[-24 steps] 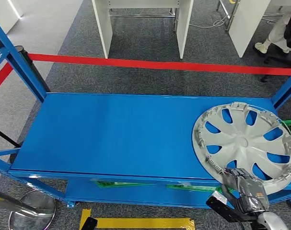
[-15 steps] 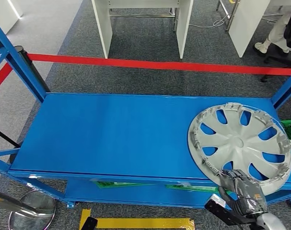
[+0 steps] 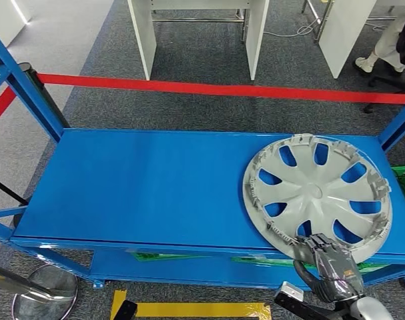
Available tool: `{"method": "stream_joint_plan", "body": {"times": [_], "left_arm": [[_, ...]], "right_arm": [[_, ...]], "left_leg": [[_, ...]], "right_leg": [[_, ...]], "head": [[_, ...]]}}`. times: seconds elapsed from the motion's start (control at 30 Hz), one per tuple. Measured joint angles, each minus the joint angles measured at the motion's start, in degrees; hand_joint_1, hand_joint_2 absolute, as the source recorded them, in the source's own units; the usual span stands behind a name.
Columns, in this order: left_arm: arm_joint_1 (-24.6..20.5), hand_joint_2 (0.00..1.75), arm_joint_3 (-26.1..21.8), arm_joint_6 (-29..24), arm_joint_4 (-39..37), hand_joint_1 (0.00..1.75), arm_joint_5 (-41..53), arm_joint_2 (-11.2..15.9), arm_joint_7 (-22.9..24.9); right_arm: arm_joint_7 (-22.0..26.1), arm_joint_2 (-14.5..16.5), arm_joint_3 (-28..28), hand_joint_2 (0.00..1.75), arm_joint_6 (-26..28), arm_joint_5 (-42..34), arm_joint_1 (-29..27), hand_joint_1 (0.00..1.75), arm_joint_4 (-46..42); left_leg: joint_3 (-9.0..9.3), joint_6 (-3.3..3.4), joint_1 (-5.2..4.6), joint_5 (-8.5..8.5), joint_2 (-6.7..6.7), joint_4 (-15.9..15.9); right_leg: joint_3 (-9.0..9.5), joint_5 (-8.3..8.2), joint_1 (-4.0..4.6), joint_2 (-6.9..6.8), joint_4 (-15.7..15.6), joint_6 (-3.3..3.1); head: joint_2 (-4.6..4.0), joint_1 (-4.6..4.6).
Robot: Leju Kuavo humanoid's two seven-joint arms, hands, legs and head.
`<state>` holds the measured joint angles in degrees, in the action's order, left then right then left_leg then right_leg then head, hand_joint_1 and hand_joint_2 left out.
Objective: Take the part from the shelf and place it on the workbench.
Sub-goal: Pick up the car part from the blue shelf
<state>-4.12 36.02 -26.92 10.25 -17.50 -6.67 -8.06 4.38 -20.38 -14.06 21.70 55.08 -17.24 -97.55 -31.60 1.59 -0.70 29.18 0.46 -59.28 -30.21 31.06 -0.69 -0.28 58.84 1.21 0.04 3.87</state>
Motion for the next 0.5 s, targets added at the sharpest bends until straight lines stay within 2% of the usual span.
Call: {"method": "stream_joint_plan", "body": {"times": [0.3, 0.5], "left_arm": [[-0.13, 1.75, -0.03, 0.19, 0.0, 0.0, -0.51, -0.01, -1.32], [-0.15, 1.75, -0.26, -2.01, 0.0, 0.0, -1.13, -0.19, -4.25]], "right_arm": [[-0.62, -1.26, -1.67, 1.75, 0.49, 2.05, 0.14, 1.75, -2.11], [-3.38, -3.31, -2.88, 1.75, 1.56, 5.83, -0.7, 1.75, -4.98]], "left_leg": [[-0.04, 0.0, 0.0, 0.01, 0.0, 0.0], [-0.06, 0.0, 0.0, 0.0, 0.0, 0.0]], "right_leg": [[-0.05, 0.01, 0.0, -0.02, 0.0, 0.0], [-0.07, 0.01, -0.01, -0.01, 0.0, 0.0]], "head": [[0.0, -0.01], [0.0, -0.01]]}}
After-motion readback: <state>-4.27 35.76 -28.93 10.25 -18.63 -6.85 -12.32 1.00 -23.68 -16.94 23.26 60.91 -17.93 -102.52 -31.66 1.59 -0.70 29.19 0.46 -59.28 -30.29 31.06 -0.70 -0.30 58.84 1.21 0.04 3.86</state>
